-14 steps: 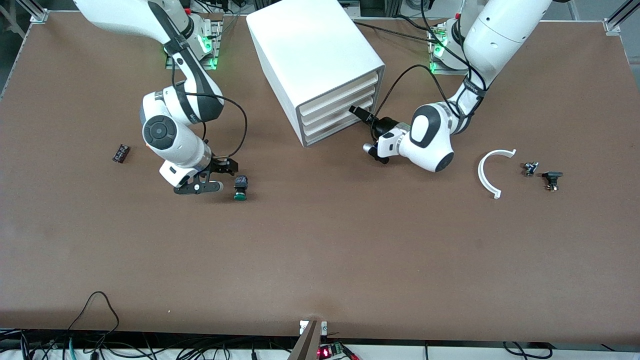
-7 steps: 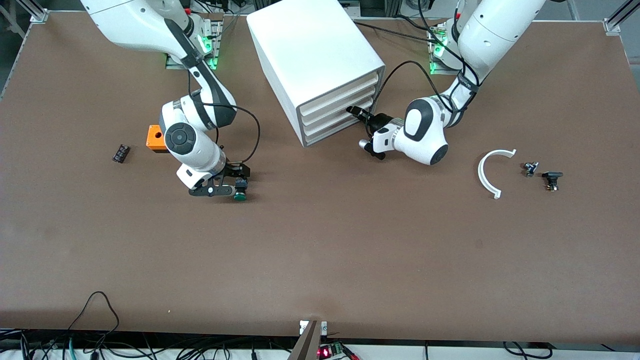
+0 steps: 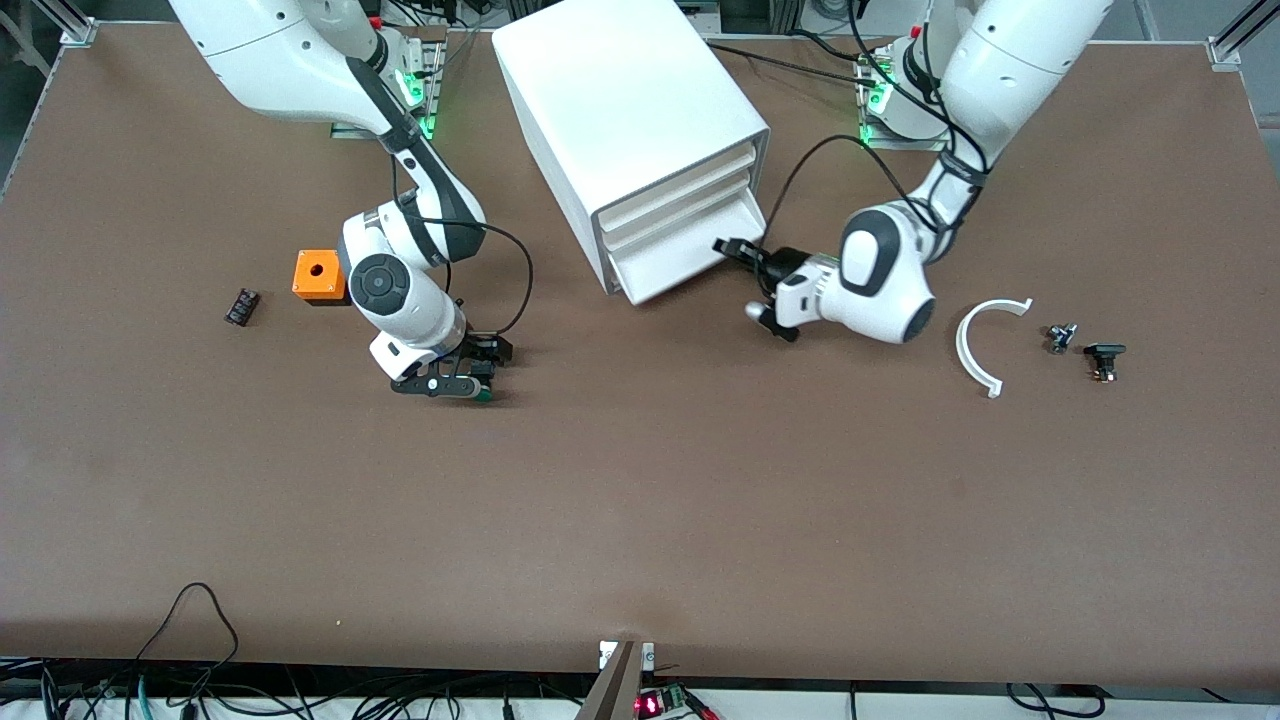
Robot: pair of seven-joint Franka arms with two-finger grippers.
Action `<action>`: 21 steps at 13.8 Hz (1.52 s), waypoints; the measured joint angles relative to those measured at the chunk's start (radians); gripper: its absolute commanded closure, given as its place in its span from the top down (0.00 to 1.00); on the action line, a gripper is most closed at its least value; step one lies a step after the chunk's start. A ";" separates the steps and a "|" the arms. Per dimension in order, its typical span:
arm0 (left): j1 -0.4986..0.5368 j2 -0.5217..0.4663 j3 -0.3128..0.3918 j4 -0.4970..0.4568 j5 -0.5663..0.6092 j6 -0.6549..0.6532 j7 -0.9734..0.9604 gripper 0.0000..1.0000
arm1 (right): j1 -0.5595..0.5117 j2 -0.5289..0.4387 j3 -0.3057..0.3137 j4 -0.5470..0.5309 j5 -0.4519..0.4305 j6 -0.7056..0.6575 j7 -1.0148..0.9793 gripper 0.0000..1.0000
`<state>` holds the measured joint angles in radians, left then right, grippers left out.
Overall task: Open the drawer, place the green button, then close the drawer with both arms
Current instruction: 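Pull the drawer open with the left gripper while the right gripper grips the button, then withdraw the left gripper from the drawer while the right gripper lifts the button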
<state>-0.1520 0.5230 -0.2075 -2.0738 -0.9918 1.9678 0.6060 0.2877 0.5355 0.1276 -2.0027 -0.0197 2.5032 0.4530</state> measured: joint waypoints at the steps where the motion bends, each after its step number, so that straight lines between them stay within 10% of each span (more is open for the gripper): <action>1: 0.006 -0.003 0.038 0.019 0.000 -0.001 0.007 0.00 | 0.000 0.002 0.000 0.000 -0.009 0.000 0.000 0.99; 2: 0.012 -0.003 0.065 0.034 0.000 0.000 0.011 0.15 | 0.000 0.005 0.000 0.000 -0.028 0.000 0.000 0.99; 3: 0.017 -0.003 0.078 0.046 0.000 0.003 0.012 0.99 | 0.000 0.009 0.000 0.000 -0.052 0.001 0.000 0.99; 6: 0.018 -0.003 0.084 0.057 0.000 0.028 0.008 1.00 | 0.000 0.024 0.000 0.001 -0.107 0.004 0.000 0.91; 12: 0.024 -0.063 0.098 0.088 0.014 0.190 0.000 1.00 | 0.002 0.030 0.002 0.011 -0.128 0.011 0.000 0.39; 18: 0.076 -0.248 0.133 0.049 0.044 0.330 -0.011 1.00 | 0.003 0.036 0.004 0.031 -0.130 0.012 0.000 0.37; 21: 0.078 -0.322 0.179 0.041 0.299 0.340 -0.015 1.00 | 0.003 0.032 0.007 0.064 -0.134 0.018 -0.002 0.37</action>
<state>-0.0741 0.2006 -0.0288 -2.0329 -0.6931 2.3079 0.5914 0.2905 0.5671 0.1347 -1.9388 -0.1534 2.5213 0.4513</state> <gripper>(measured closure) 0.000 0.577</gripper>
